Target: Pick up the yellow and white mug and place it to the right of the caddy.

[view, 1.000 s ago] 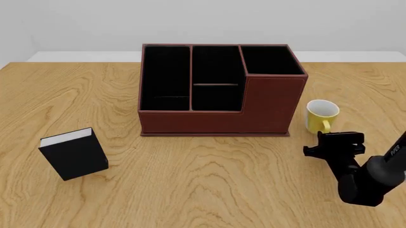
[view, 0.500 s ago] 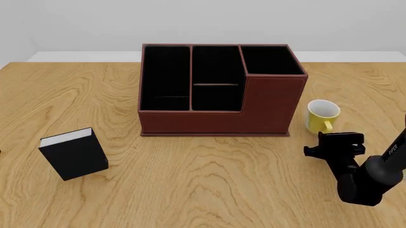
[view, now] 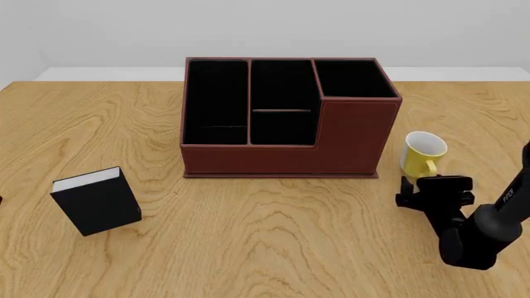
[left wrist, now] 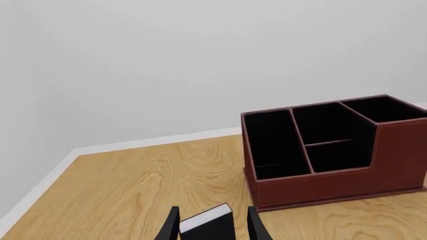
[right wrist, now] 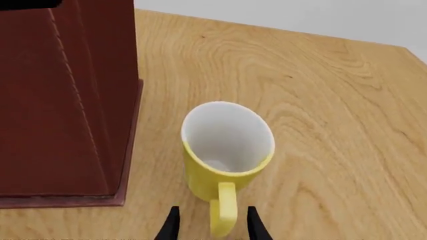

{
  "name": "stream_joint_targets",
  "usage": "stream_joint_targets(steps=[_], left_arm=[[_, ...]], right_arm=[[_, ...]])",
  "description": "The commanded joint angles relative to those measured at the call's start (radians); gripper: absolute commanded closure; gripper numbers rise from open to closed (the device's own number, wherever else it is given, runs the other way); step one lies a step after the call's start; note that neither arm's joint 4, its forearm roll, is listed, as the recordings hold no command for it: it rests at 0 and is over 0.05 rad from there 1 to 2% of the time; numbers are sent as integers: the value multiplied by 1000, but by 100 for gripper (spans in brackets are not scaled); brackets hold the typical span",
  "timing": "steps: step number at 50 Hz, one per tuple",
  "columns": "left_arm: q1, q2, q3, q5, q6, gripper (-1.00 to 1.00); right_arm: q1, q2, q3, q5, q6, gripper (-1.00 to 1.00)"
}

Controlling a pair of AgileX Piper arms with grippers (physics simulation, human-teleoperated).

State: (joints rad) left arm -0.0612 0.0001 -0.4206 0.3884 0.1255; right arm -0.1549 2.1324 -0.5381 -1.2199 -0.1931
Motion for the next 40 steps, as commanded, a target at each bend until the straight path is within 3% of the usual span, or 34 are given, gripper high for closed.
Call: stream_joint_targets(steps=[1, 10, 40], left_arm=[[-1, 0, 1, 0, -1, -100], [-3, 0, 3, 0, -1, -100], [-17, 0, 6, -7, -7, -100]], right_arm=[[-3, 12, -4, 0, 0, -100], [-9, 15, -3, 0, 0, -100], [-2, -281, 219, 0, -2, -100]])
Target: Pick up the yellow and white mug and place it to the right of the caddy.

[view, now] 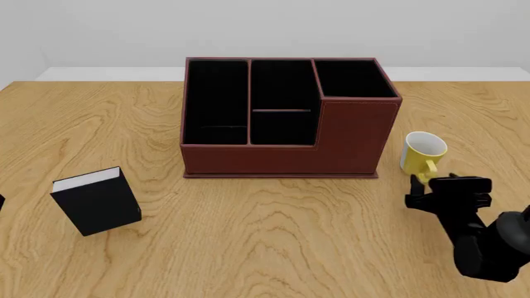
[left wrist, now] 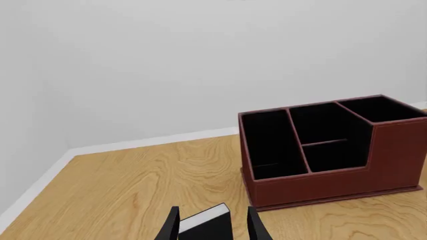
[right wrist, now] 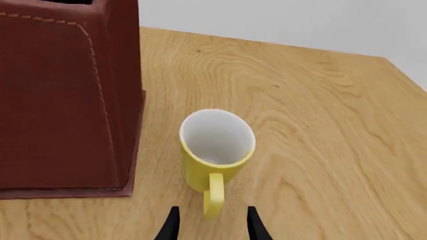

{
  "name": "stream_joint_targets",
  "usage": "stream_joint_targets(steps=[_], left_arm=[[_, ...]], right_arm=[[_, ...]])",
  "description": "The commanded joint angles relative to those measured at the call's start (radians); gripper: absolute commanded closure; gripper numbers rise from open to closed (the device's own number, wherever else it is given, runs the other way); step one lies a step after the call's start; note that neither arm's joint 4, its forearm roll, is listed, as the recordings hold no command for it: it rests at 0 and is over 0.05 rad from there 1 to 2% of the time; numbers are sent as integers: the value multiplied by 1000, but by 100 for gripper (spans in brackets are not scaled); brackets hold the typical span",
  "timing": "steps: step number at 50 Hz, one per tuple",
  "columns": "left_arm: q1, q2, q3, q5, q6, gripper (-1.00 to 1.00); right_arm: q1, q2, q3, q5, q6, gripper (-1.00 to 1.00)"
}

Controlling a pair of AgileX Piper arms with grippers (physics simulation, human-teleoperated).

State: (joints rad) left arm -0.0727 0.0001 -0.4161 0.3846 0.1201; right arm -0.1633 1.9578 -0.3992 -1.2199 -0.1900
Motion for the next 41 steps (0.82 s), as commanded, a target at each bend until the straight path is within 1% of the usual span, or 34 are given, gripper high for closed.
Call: stream_joint_targets(steps=[1, 3, 7, 9, 12, 28, 30, 31, 35, 41], left_arm=[[-7, 0, 1, -3, -3, -100], [-10, 0, 0, -5, -3, -100], [-14, 0, 3, -8, -4, -100], [-18, 0, 4, -11, -6, -100], [-20, 0, 9, -17, -9, -100], [-20, 0, 33, -35, -16, -100], [-21, 0, 33, -35, -18, -100], [-21, 0, 34, -35, -18, -100], [-20, 0, 35, -36, -19, -100], [-18, 0, 35, -37, -22, -100]], right_arm=[[6, -121, 89, 0, -6, -100], [10, -179, 127, 0, -8, -100], [16, -238, 165, 0, -8, -100], [22, -281, 191, 0, -24, -100], [28, -308, 213, 0, -19, -100], [59, -540, 350, 2, -28, -100], [74, -566, 366, 2, -14, -100], [69, -573, 369, 5, -19, -100], [86, -704, 389, 88, -25, -100], [123, -909, 397, 262, -35, -100]])
